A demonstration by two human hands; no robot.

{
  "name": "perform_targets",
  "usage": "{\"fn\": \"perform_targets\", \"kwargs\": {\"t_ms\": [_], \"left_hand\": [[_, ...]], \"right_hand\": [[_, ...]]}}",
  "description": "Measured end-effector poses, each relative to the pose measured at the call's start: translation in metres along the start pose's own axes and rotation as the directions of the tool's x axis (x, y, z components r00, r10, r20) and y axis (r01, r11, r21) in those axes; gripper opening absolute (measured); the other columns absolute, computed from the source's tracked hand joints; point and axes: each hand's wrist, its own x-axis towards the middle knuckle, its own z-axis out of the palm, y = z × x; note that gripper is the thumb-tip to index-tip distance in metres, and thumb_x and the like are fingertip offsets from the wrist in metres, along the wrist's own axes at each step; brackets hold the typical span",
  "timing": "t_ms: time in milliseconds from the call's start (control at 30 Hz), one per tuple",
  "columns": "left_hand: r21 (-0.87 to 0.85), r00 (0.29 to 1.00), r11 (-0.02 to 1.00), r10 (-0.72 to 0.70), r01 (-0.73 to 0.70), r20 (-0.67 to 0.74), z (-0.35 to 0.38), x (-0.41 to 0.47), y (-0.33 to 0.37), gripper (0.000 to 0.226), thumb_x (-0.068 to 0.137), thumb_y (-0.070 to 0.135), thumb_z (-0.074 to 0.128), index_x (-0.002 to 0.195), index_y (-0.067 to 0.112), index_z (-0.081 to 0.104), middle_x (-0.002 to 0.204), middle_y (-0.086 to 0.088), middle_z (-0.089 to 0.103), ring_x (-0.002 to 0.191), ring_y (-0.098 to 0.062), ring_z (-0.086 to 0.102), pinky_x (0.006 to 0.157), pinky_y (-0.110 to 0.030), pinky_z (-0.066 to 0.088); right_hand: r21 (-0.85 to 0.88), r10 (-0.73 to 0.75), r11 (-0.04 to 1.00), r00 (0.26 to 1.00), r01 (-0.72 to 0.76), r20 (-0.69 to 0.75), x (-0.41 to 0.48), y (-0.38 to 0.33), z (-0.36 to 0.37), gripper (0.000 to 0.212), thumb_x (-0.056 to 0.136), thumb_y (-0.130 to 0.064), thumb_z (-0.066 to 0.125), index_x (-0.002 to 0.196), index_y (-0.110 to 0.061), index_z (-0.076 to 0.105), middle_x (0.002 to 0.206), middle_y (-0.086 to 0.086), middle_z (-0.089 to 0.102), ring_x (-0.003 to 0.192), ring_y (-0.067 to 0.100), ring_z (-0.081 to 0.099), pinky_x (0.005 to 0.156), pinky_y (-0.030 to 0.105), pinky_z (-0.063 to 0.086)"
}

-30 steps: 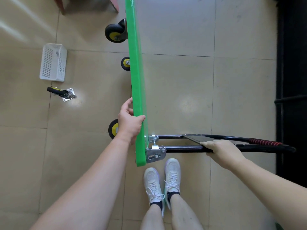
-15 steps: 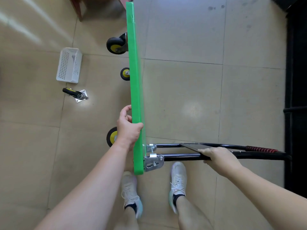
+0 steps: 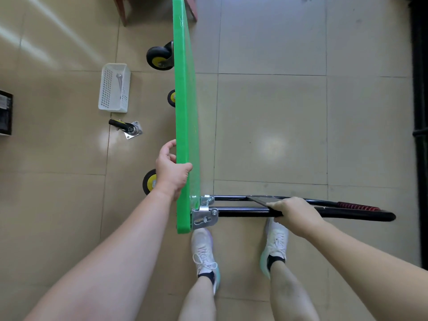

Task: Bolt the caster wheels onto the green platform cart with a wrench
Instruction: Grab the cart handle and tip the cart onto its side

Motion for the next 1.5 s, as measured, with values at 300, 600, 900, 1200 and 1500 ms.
{"fn": "perform_targets", "kwargs": {"t_ms": [300, 600, 900, 1200, 1500], "left_hand": [[0.006, 0.999, 0.999, 0.038, -0.038, 0.021, -0.076, 0.027, -0.024, 0.077, 0.077, -0.017, 0.067, 0.129, 0.037, 0.055, 0.091, -0.007, 0.049, 0.073, -0.02, 0.06, 0.076, -0.045, 0.06], [0.007, 0.999, 0.999, 0.032, -0.032, -0.022, -0.12, 0.052, -0.042, 0.078, 0.08, -0.019, 0.066, 0.135, 0.034, 0.054, 0.089, -0.001, 0.049, 0.082, -0.023, 0.063, 0.086, -0.054, 0.062], [0.088, 0.997, 0.994, 0.069, -0.067, -0.016, -0.128, 0.058, -0.049, 0.079, 0.079, -0.009, 0.074, 0.14, 0.038, 0.053, 0.1, -0.009, 0.052, 0.086, -0.024, 0.064, 0.09, -0.056, 0.06], [0.32, 0.979, 0.932, 0.197, -0.17, -0.052, -0.135, 0.032, -0.046, 0.07, 0.083, 0.015, 0.083, 0.147, 0.022, 0.053, 0.108, 0.003, 0.057, 0.092, -0.011, 0.056, 0.104, -0.042, 0.052], [0.716, 0.817, 0.393, 0.288, -0.577, 0.5, -0.06, -0.063, -0.112, 0.056, 0.092, 0.046, 0.073, 0.142, 0.023, 0.062, 0.141, 0.001, 0.059, 0.133, -0.023, 0.048, 0.113, -0.04, 0.025]], "right_hand": [[0.043, 0.028, 0.999, 0.999, -0.026, -0.039, 0.013, -0.079, 0.029, 0.052, 0.089, -0.023, 0.066, 0.137, -0.038, 0.057, 0.128, -0.008, 0.067, 0.117, 0.02, 0.06, 0.081, 0.023, 0.042], [0.161, 0.036, 0.987, 0.988, -0.012, -0.147, 0.031, -0.118, 0.036, 0.043, 0.086, -0.022, 0.07, 0.128, -0.032, 0.066, 0.118, -0.005, 0.072, 0.112, 0.019, 0.063, 0.084, 0.024, 0.044], [0.207, 0.059, 0.978, 0.991, -0.034, -0.119, 0.036, -0.123, 0.037, 0.046, 0.085, -0.021, 0.072, 0.129, -0.034, 0.066, 0.119, -0.005, 0.071, 0.111, 0.02, 0.063, 0.085, 0.029, 0.05], [0.23, 0.056, 0.973, 0.992, -0.027, -0.117, 0.035, -0.135, 0.048, 0.028, 0.085, -0.015, 0.068, 0.108, -0.03, 0.072, 0.106, -0.003, 0.072, 0.104, 0.028, 0.061, 0.077, 0.03, 0.046], [0.121, 0.034, 0.993, 0.985, -0.013, -0.168, 0.013, -0.116, 0.039, 0.043, 0.096, -0.032, 0.06, 0.138, -0.027, 0.055, 0.131, -0.006, 0.061, 0.121, 0.025, 0.053, 0.1, 0.035, 0.042]]}}
